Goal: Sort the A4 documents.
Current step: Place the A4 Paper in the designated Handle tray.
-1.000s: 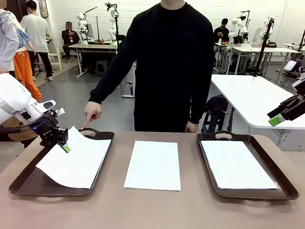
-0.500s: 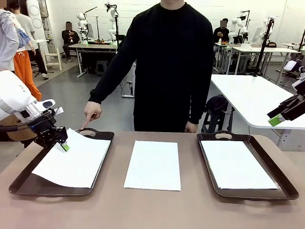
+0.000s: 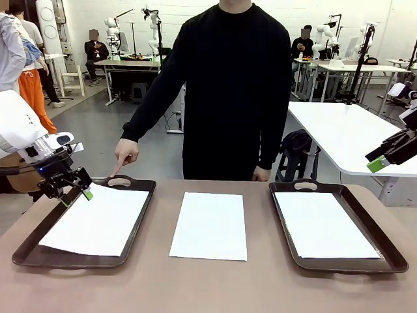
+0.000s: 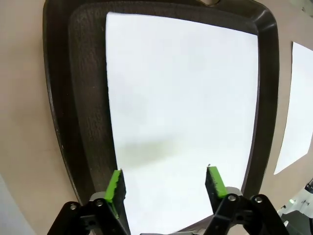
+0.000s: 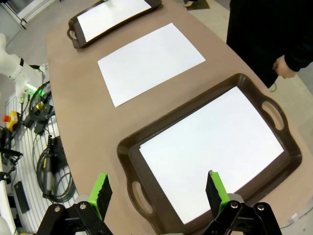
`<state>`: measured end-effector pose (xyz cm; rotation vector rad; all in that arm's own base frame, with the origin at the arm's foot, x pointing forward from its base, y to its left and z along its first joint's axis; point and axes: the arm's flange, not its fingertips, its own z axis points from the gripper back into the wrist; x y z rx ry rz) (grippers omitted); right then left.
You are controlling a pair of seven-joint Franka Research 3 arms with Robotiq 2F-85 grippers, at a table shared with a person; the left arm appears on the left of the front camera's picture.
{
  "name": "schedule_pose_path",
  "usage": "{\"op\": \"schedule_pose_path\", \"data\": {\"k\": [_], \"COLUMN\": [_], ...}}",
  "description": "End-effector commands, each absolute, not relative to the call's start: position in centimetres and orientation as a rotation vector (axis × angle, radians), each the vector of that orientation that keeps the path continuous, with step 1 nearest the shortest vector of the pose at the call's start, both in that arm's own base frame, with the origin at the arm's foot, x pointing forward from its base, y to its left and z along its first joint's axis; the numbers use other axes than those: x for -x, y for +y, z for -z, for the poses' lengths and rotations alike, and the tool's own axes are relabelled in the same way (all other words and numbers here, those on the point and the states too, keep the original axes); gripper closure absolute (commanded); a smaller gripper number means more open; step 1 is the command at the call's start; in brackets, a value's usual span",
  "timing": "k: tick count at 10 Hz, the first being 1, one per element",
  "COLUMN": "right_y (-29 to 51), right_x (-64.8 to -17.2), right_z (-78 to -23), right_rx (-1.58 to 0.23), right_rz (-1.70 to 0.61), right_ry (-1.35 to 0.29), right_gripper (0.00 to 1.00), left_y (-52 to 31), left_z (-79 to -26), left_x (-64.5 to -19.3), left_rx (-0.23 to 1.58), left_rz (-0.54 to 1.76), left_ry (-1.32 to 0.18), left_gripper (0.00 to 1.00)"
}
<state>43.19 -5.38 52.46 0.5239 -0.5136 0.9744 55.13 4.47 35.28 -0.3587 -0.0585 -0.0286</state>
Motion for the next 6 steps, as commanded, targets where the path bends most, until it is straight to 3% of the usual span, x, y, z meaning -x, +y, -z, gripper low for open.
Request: {"op": "schedule_pose_path", "data": {"k": [1, 5, 6], "right_y": [-5.36, -5.36, -5.36], "right_x": [-43.26, -43.26, -43.26], "right_z": [-52.43, -52.43, -52.43], "right_rx": [-0.513, -0.513, -0.513], "right_rz": [-0.972, -0.972, -0.972], "right_ry": [-0.517, -0.517, -0.517], "right_gripper": [0.0, 0.0, 0.0], "left_y": [4.12, 4.06, 4.4], "left_z": [-35.47, -35.91, -35.4], "left_x": [-54.74, -54.72, -55.1], "left_rx": [0.321, 0.339, 0.356], "left_rz": [0.015, -0.068, 0.019], "left_ry": [-0.051, -0.034, -0.055], "left_gripper": [0.0, 0.0, 0.0]}}
